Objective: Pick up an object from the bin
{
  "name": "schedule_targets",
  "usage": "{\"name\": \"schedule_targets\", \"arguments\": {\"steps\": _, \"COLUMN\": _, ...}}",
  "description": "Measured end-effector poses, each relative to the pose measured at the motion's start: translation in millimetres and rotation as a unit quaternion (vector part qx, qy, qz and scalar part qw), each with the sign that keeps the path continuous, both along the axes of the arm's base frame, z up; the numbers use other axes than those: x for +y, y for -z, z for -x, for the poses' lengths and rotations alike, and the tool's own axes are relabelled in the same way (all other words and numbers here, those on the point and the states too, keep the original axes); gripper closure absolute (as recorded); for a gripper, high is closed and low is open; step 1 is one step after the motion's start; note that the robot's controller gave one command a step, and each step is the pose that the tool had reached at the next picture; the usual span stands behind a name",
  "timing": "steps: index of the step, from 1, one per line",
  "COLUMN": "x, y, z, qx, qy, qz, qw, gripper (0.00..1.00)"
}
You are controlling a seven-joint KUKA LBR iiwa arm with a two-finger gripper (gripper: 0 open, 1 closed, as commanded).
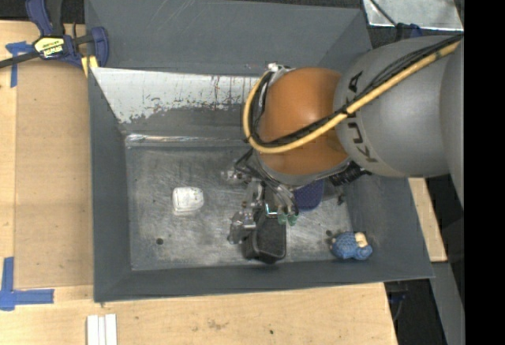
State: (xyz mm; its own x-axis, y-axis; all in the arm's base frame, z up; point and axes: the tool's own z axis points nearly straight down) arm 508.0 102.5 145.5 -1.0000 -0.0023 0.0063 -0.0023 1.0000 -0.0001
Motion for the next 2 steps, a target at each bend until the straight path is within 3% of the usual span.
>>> {"name": "schedule_targets", "arguments": {"steps": 1, "x": -87.1, "y": -4.8, "z": 25.7, "qx": -0.0026, "qy": -0.022, "qz": 0.002, "qw": 0.9998, "gripper": 0.00}}
{"name": "schedule_targets", "arguments": {"steps": 2, "x": -91.1, "y": 30.4, "z": 20.0, "qx": -0.0100, "qy": -0.025, "qz": -0.001, "qw": 0.9996, "gripper": 0.00}}
